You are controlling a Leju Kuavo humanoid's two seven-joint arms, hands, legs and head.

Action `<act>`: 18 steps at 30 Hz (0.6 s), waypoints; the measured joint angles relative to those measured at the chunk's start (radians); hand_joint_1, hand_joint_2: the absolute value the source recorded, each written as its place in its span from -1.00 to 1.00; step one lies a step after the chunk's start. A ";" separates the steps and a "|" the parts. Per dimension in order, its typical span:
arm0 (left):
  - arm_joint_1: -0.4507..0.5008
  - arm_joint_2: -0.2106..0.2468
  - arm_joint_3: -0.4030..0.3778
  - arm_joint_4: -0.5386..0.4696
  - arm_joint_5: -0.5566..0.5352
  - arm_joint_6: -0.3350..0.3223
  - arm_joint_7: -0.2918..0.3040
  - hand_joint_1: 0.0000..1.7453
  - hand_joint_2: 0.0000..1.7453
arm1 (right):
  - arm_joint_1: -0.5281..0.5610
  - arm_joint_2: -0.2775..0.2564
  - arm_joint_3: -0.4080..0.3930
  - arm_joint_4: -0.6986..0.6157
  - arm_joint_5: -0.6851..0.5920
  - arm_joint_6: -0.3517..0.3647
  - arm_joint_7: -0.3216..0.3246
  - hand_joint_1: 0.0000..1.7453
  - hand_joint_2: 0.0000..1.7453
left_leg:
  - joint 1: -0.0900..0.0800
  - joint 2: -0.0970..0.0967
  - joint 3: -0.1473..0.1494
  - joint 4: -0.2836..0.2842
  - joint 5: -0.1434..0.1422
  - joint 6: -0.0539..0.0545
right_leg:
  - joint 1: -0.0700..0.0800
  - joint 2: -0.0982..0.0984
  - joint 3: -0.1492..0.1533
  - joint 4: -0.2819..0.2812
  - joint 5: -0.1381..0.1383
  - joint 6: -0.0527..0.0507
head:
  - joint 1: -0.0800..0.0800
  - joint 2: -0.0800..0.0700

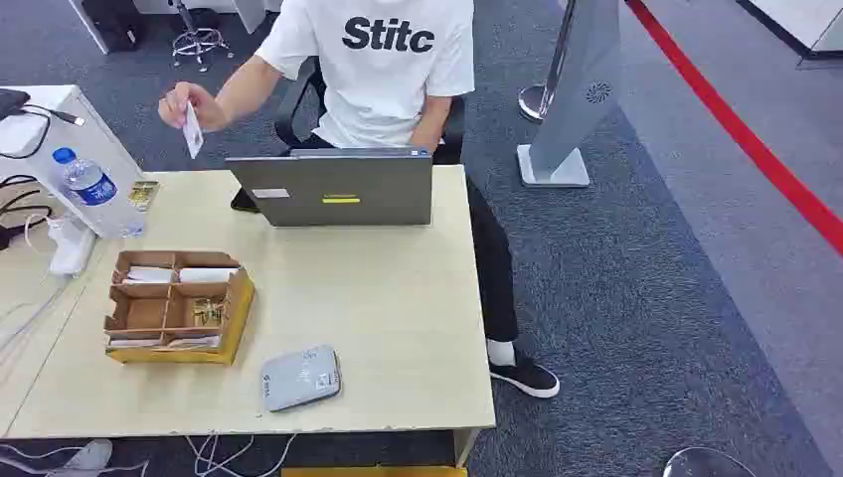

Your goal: Pass the card to the sensor for recognition and then transmit it.

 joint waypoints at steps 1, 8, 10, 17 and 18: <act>-0.302 0.209 -0.269 0.346 -0.442 -0.050 0.191 -1.00 1.00 | -0.023 0.001 -0.056 0.019 0.100 0.070 0.023 -1.00 1.00 | 0.000 0.009 -0.004 -0.001 0.006 -0.003 | 0.000 0.007 -0.005 0.001 0.011 -0.005 | -0.003 0.000; -0.521 0.291 -0.545 0.613 -0.869 -0.052 0.292 -1.00 1.00 | -0.083 -0.053 -0.191 0.138 0.299 0.280 -0.003 -1.00 1.00 | -0.003 0.020 -0.007 -0.001 0.006 -0.002 | -0.003 0.019 -0.009 0.001 0.014 -0.002 | -0.004 0.000; -0.550 0.294 -0.595 0.646 -0.896 -0.059 0.303 -1.00 1.00 | -0.097 -0.063 -0.223 0.164 0.311 0.289 -0.008 -1.00 1.00 | -0.003 0.020 -0.008 -0.001 0.006 -0.002 | -0.003 0.019 -0.010 0.001 0.014 -0.002 | -0.004 0.000; -0.598 0.294 -0.676 0.705 -0.926 -0.074 0.317 -1.00 1.00 | -0.117 -0.076 -0.276 0.209 0.331 0.294 -0.011 -1.00 1.00 | -0.003 0.020 -0.008 -0.001 0.006 -0.002 | -0.003 0.020 -0.012 0.001 0.014 -0.002 | -0.005 0.000; -0.603 0.294 -0.685 0.709 -0.944 -0.087 0.321 -1.00 1.00 | -0.120 -0.076 -0.283 0.211 0.348 0.297 -0.011 -1.00 1.00 | -0.003 0.020 -0.008 -0.002 0.006 -0.002 | -0.003 0.020 -0.012 0.001 0.014 -0.002 | -0.005 0.000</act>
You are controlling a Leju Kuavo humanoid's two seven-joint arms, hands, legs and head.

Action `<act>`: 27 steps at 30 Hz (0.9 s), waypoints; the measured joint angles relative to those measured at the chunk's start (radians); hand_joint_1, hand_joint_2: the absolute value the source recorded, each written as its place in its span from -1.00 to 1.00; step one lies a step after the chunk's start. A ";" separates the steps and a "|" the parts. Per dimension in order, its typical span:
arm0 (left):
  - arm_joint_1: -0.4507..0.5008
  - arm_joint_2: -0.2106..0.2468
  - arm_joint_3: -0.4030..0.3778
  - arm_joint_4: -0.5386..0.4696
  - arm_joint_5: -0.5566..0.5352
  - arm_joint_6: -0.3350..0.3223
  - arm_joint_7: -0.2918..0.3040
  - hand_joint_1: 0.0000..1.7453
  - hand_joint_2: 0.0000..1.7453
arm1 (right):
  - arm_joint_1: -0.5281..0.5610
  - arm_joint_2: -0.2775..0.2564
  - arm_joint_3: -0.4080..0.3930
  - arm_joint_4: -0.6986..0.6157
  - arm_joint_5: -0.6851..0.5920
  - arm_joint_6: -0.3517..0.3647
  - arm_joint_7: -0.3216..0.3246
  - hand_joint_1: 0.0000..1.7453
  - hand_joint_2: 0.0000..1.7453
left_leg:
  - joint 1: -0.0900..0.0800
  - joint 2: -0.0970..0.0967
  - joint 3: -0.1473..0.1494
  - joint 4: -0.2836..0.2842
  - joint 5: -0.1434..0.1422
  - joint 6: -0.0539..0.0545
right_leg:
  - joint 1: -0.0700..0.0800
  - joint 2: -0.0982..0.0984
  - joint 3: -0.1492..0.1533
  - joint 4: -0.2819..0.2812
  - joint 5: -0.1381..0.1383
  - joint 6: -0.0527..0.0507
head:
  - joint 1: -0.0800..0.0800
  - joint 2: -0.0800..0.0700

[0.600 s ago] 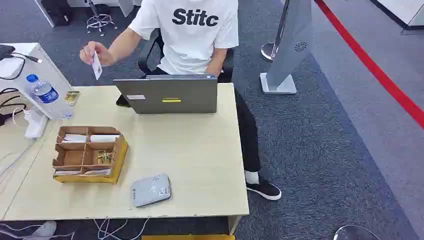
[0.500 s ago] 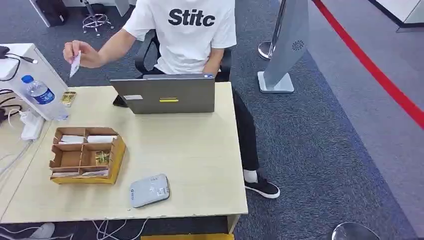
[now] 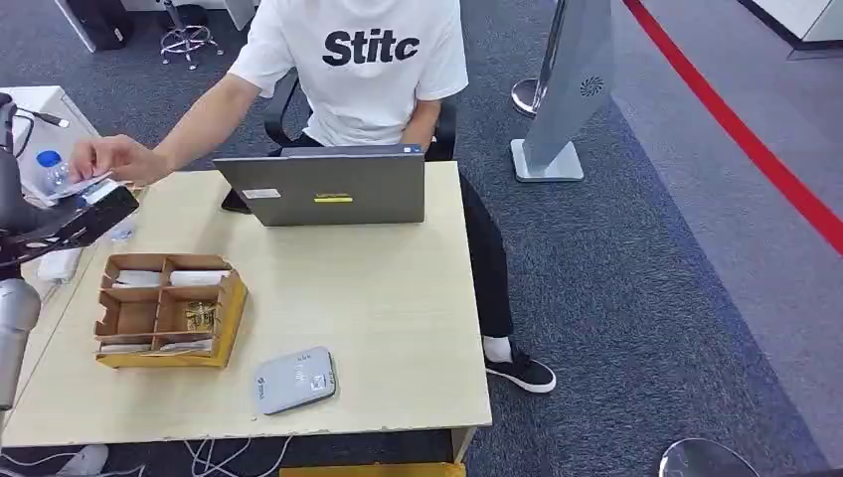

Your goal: Pass the card to the sensor for recognition and then transmit it.

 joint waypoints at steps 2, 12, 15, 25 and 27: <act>-0.016 -0.003 -0.027 0.014 -0.050 -0.031 0.015 -1.00 1.00 | -0.010 0.000 -0.025 0.006 0.043 0.015 0.002 -1.00 1.00 | 0.000 0.000 0.000 0.000 0.000 0.000 | 0.000 0.000 -0.001 0.000 0.000 0.000 | 0.000 0.000; -0.065 -0.045 -0.123 0.044 -0.086 -0.051 0.042 1.00 1.00 | -0.042 0.007 -0.154 0.017 0.178 0.064 0.011 -1.00 1.00 | -0.001 0.000 0.000 0.000 0.001 0.000 | 0.000 0.000 0.000 0.000 0.000 0.000 | 0.000 0.000; -0.065 -0.049 -0.128 0.044 -0.069 -0.047 0.036 1.00 1.00 | -0.047 0.013 -0.186 0.012 0.202 0.071 0.017 -1.00 1.00 | -0.001 0.000 -0.001 0.000 0.001 0.000 | 0.000 0.000 0.000 0.000 0.000 0.000 | 0.000 0.000; -0.056 -0.058 -0.128 0.016 -0.052 -0.030 0.029 1.00 1.00 | -0.071 0.027 -0.267 0.005 0.245 0.079 0.030 -1.00 1.00 | -0.001 0.000 0.000 -0.002 0.001 0.000 | 0.000 0.000 0.000 0.000 0.000 0.000 | 0.000 0.000; -0.049 -0.058 -0.128 0.008 -0.046 -0.017 0.021 1.00 1.00 | -0.076 0.029 -0.281 0.004 0.258 0.079 0.031 -1.00 1.00 | -0.001 0.000 0.000 -0.002 0.001 0.000 | 0.000 0.000 0.000 0.000 0.000 0.000 | 0.000 0.000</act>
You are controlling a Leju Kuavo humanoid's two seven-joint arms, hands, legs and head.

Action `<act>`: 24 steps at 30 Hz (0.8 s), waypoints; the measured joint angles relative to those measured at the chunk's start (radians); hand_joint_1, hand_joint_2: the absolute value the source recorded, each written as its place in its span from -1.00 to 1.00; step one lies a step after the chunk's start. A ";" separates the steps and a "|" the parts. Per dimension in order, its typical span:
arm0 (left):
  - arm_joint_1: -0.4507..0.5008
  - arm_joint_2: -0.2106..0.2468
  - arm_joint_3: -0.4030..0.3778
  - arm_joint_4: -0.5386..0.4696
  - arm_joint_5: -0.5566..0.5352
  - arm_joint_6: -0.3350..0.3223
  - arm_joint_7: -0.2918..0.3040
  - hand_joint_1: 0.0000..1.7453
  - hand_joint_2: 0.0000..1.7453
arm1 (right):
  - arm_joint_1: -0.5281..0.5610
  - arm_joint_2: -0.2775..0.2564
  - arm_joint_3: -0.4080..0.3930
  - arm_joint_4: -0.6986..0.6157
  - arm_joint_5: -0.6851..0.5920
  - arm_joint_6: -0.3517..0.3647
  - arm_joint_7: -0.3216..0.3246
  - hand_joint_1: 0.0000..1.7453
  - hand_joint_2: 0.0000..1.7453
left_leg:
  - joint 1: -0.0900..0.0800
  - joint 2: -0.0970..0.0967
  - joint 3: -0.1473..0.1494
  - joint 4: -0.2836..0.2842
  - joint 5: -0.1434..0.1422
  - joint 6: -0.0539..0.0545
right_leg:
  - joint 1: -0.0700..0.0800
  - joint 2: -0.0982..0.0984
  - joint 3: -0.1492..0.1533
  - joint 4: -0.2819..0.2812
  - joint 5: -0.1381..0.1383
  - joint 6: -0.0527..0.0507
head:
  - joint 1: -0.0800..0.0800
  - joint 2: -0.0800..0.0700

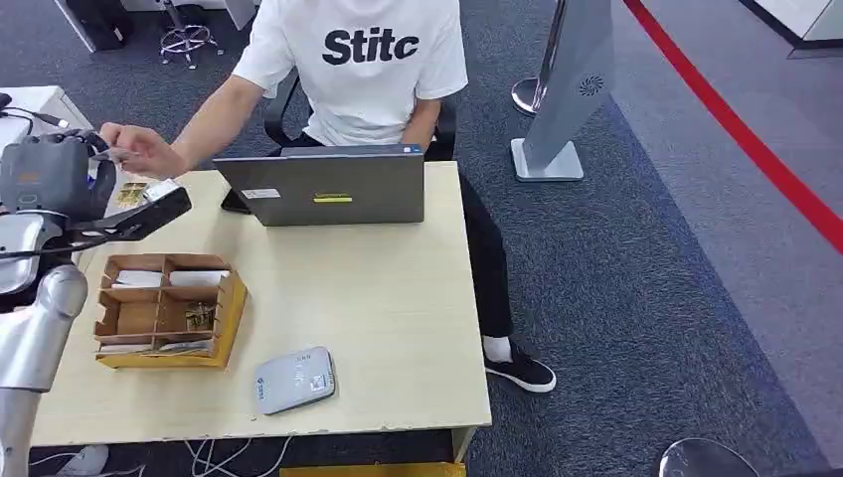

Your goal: Pass the card to the sensor for recognition and then transmit it.

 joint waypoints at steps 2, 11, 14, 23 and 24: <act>0.019 0.000 0.000 -0.023 0.004 0.024 -0.010 1.00 1.00 | -0.005 0.005 -0.018 -0.003 0.011 0.000 0.000 -1.00 1.00 | 0.000 0.000 0.000 0.000 0.000 0.000 | 0.000 0.000 0.000 0.000 0.000 0.000 | 0.000 0.000; 0.064 0.000 0.000 -0.069 0.005 0.035 -0.018 1.00 1.00 | -0.010 0.014 -0.050 -0.012 0.018 0.000 0.001 -1.00 1.00 | 0.000 0.000 0.000 0.000 0.000 0.000 | 0.000 0.000 0.000 0.000 0.000 0.000 | 0.000 0.000; 0.066 0.000 0.000 -0.074 0.005 0.035 -0.018 1.00 1.00 | -0.011 0.016 -0.054 -0.013 0.018 0.000 0.001 -1.00 1.00 | 0.000 0.000 0.000 0.000 0.000 0.000 | 0.000 0.000 0.000 0.000 0.000 0.000 | 0.000 0.000; 0.067 0.000 0.000 -0.079 0.005 0.035 -0.018 1.00 1.00 | -0.012 0.018 -0.056 -0.015 0.018 0.000 0.001 -1.00 1.00 | 0.000 0.000 0.000 0.000 0.000 0.000 | 0.000 0.000 0.000 0.000 0.000 0.000 | 0.000 0.000; 0.067 0.000 0.000 -0.079 0.005 0.035 -0.018 1.00 1.00 | -0.012 0.018 -0.056 -0.015 0.018 0.000 0.001 -1.00 1.00 | 0.000 0.000 0.000 0.000 0.000 0.000 | 0.000 0.000 0.000 0.000 0.000 0.000 | 0.000 0.000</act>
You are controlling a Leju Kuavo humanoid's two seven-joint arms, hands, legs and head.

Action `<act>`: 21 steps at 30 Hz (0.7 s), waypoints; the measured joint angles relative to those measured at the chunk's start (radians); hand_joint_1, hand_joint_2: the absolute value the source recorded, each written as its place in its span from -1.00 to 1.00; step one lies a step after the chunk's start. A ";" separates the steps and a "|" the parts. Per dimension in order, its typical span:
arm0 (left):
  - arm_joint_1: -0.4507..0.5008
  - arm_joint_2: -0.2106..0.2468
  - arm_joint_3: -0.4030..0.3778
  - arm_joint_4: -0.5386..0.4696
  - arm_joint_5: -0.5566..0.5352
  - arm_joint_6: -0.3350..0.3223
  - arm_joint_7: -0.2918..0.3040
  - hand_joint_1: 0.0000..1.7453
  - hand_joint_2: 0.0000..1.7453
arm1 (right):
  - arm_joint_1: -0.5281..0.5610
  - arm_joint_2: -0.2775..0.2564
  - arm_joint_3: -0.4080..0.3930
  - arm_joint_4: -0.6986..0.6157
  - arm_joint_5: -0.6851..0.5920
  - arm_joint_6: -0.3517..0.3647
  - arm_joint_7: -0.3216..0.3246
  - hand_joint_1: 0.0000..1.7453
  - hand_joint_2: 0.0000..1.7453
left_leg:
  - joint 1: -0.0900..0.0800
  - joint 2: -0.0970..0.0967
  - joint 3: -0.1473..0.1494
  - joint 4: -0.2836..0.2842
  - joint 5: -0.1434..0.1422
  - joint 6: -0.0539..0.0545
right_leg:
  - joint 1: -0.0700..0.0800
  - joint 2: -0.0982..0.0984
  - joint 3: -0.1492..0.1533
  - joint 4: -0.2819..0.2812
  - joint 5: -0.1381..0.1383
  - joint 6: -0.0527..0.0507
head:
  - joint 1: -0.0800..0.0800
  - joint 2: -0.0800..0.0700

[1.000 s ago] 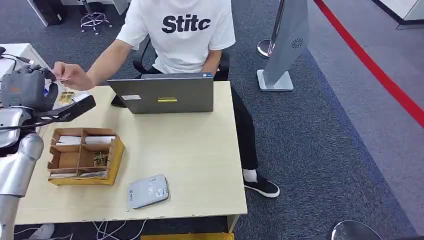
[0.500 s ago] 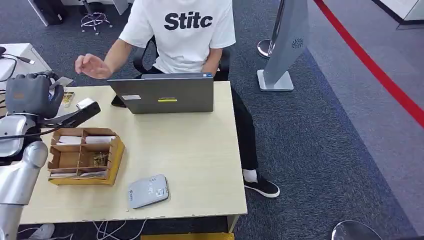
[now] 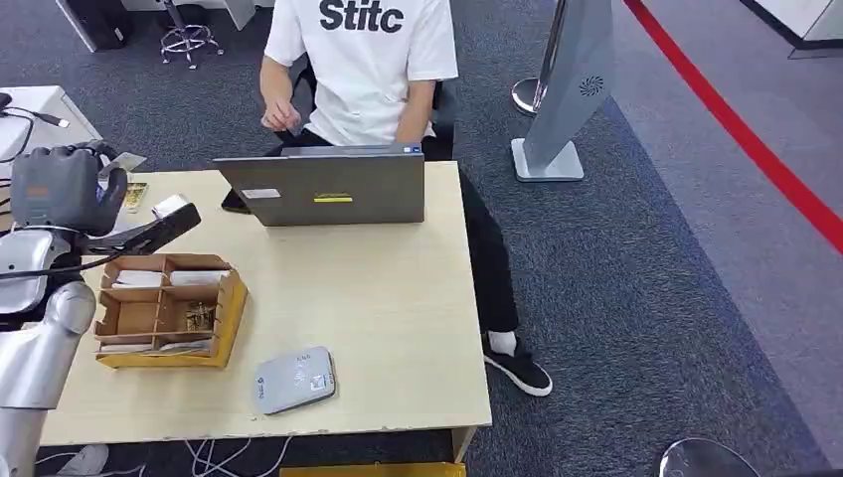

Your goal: Pass the card to the sensor for recognition and then transmit it.

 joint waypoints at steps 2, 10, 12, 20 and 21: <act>0.000 0.000 0.000 -0.001 0.000 0.001 -0.001 1.00 1.00 | 0.000 0.000 0.000 0.000 0.000 0.001 0.000 -1.00 1.00 | 0.000 0.000 0.000 0.000 0.000 0.000 | 0.000 0.000 0.000 0.000 0.000 0.000 | 0.000 0.000; 0.221 -0.054 -0.013 -0.255 0.010 0.094 -0.061 1.00 1.00 | -0.020 0.022 -0.056 -0.012 0.037 -0.015 -0.003 -1.00 1.00 | -0.003 0.001 0.001 -0.001 -0.002 0.001 | -0.003 0.001 0.000 0.000 -0.002 0.000 | 0.000 0.000; 0.330 -0.069 -0.039 -0.338 -0.002 0.117 -0.078 1.00 1.00 | -0.023 0.030 -0.069 -0.001 0.032 -0.059 -0.034 -1.00 1.00 | -0.003 0.004 0.002 -0.001 -0.004 0.002 | -0.003 0.003 0.000 0.000 -0.003 0.002 | 0.000 0.000; 0.645 -0.129 -0.164 -0.465 -0.005 0.121 -0.138 1.00 1.00 | -0.020 0.040 -0.040 0.018 -0.120 -0.152 -0.057 -1.00 1.00 | -0.004 0.003 0.001 -0.001 -0.007 0.004 | -0.004 0.002 0.000 -0.001 -0.007 0.004 | 0.000 0.000; 0.664 -0.138 -0.174 -0.465 0.008 0.112 -0.151 1.00 1.00 | -0.023 0.040 -0.030 0.025 -0.102 -0.171 -0.075 -1.00 1.00 | -0.004 0.003 0.001 -0.001 -0.007 0.005 | -0.004 0.002 0.001 -0.001 -0.007 0.004 | 0.000 0.000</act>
